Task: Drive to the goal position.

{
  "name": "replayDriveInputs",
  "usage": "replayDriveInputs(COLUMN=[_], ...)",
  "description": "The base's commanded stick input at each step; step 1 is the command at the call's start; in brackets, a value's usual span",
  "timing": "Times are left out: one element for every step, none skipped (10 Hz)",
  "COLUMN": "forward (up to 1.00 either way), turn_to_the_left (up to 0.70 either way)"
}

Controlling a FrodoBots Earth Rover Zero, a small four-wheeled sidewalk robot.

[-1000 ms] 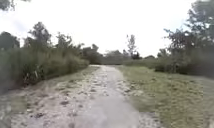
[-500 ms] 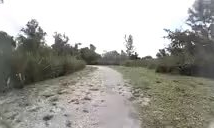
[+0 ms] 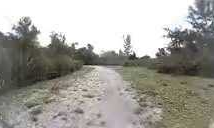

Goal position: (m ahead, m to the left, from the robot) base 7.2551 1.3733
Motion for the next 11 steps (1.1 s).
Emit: replayDriveInputs(forward=[0.7, 0.7, 0.7, 0.7, 0.7, 0.7, 0.7, 0.7, 0.7, 0.7, 0.7], turn_to_the_left=[0.0, 0.0, 0.0, 0.0, 0.0, 0.0, 0.0, 0.0, 0.0, 0.0, 0.0])
